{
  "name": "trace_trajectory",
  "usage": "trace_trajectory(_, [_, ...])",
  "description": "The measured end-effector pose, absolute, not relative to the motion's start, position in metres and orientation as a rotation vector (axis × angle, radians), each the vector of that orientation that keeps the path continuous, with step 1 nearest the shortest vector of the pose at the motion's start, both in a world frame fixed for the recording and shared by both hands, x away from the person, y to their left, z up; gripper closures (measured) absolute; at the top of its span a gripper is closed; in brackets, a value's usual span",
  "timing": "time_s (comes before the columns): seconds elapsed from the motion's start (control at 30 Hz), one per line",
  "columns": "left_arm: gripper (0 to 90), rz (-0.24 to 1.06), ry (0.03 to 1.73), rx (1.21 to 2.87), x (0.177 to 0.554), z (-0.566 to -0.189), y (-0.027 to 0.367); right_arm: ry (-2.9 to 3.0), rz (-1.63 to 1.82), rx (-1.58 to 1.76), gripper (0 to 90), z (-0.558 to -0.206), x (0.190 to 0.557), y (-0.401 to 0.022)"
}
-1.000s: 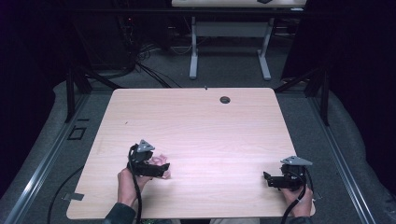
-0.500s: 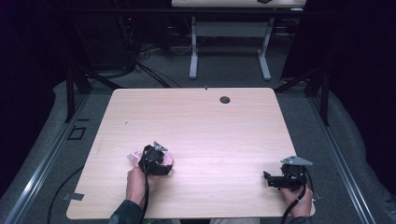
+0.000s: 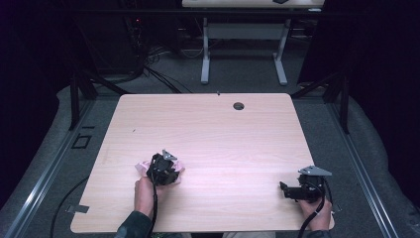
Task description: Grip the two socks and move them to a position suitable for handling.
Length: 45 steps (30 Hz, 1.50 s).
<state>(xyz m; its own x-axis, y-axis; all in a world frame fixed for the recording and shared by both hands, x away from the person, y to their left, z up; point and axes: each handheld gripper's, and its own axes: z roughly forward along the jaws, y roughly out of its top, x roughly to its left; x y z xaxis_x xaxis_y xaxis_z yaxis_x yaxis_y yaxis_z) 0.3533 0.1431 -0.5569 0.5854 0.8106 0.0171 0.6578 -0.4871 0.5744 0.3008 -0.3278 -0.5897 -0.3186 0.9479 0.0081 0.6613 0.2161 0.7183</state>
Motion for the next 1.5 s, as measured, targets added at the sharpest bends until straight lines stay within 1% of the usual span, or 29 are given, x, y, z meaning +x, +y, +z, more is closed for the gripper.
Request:
trace_trajectory(0.1, [79.3,0.432,1.122,2.254,0.345,-0.541,0.140,2.061,0.879,1.486,2.7,-0.590,0.301,-0.328])
trace_trajectory(0.13, [79.3,0.432,1.122,2.254,0.345,-0.541,0.140,2.061,0.879,1.486,2.7,-0.590,0.301,-0.328])
trace_trajectory(0.2, [79.3,0.443,1.088,2.232,0.340,-0.529,0.138,2.061,0.879,1.485,2.7,-0.590,0.301,-0.328])
trace_trajectory(0.23, [79.3,0.467,1.041,2.223,0.335,-0.516,0.132,2.062,0.879,1.485,2.7,-0.590,0.301,-0.328])
trace_trajectory(0.27, [79.3,0.467,1.041,2.223,0.335,-0.516,0.132,2.062,0.879,1.485,2.7,-0.590,0.301,-0.328])
trace_trajectory(0.33, [79.3,0.473,0.966,2.208,0.326,-0.501,0.119,2.061,0.879,1.486,2.8,-0.590,0.301,-0.328])
trace_trajectory(0.43, [79.2,0.459,0.897,2.212,0.318,-0.494,0.103,2.060,0.880,1.486,2.9,-0.590,0.301,-0.328])
trace_trajectory(0.5, [79.1,0.432,0.850,2.236,0.313,-0.497,0.090,2.060,0.880,1.487,2.9,-0.590,0.301,-0.328])
trace_trajectory(0.53, [79.1,0.432,0.850,2.236,0.313,-0.497,0.090,2.060,0.879,1.487,2.9,-0.590,0.301,-0.328])
trace_trajectory(0.57, [79.0,0.406,0.807,2.270,0.308,-0.504,0.074,2.059,0.881,1.487,3.1,-0.590,0.301,-0.328])
trace_trajectory(0.6, [78.9,0.406,0.807,2.270,0.308,-0.504,0.074,2.059,0.881,1.487,3.1,-0.590,0.301,-0.328])
trace_trajectory(0.63, [78.8,0.366,0.768,2.305,0.305,-0.513,0.059,2.057,0.881,1.487,3.4,-0.590,0.301,-0.328])
trace_trajectory(0.7, [78.6,0.370,0.755,2.318,0.303,-0.518,0.052,2.057,0.880,1.488,3.5,-0.589,0.301,-0.328])
trace_trajectory(0.73, [78.5,0.340,0.724,2.332,0.304,-0.525,0.041,2.057,0.881,1.486,3.5,-0.590,0.301,-0.328])
trace_trajectory(0.9, [77.3,0.295,0.686,2.356,0.309,-0.539,0.023,2.057,0.881,1.486,3.6,-0.590,0.301,-0.328])
trace_trajectory(0.93, [74.0,0.251,0.674,2.373,0.314,-0.547,0.017,2.056,0.881,1.488,3.8,-0.589,0.301,-0.328])
trace_trajectory(0.97, [71.5,0.251,0.674,2.373,0.314,-0.547,0.017,2.056,0.881,1.488,3.8,-0.589,0.301,-0.328])
trace_trajectory(1.0, [71.5,0.247,0.675,2.379,0.316,-0.550,0.016,2.053,0.880,1.489,4.0,-0.589,0.301,-0.328])
trace_trajectory(1.03, [54.9,0.210,0.675,2.375,0.317,-0.552,0.016,2.050,0.880,1.493,4.5,-0.589,0.301,-0.328])
trace_trajectory(1.1, [41.0,0.222,0.676,2.362,0.315,-0.550,0.017,2.048,0.881,1.493,4.7,-0.589,0.300,-0.328])
trace_trajectory(1.13, [41.0,0.234,0.670,2.345,0.313,-0.545,0.020,2.048,0.882,1.494,4.8,-0.589,0.300,-0.328])
trace_trajectory(1.17, [34.4,0.236,0.668,2.333,0.312,-0.541,0.023,2.048,0.881,1.494,4.8,-0.589,0.300,-0.328])
trace_trajectory(1.2, [31.0,0.245,0.675,2.312,0.310,-0.535,0.029,2.048,0.881,1.494,4.8,-0.589,0.300,-0.328])
trace_trajectory(1.23, [25.8,0.240,0.688,2.285,0.309,-0.527,0.039,2.048,0.878,1.497,4.9,-0.589,0.300,-0.328])
trace_trajectory(1.27, [25.1,0.240,0.688,2.285,0.309,-0.527,0.039,2.048,0.878,1.497,4.9,-0.589,0.300,-0.328])
trace_trajectory(1.37, [24.6,0.239,0.746,2.221,0.312,-0.512,0.060,2.052,0.877,1.505,7.3,-0.588,0.300,-0.328])
trace_trajectory(1.43, [26.1,0.243,0.771,2.213,0.316,-0.508,0.066,2.059,0.936,1.513,11.8,-0.584,0.297,-0.325])
trace_trajectory(1.47, [28.0,0.243,0.771,2.213,0.316,-0.508,0.066,2.059,0.936,1.513,11.8,-0.584,0.297,-0.325])
trace_trajectory(1.5, [29.7,0.236,0.788,2.212,0.319,-0.508,0.068,2.074,0.999,1.494,14.6,-0.576,0.295,-0.316])
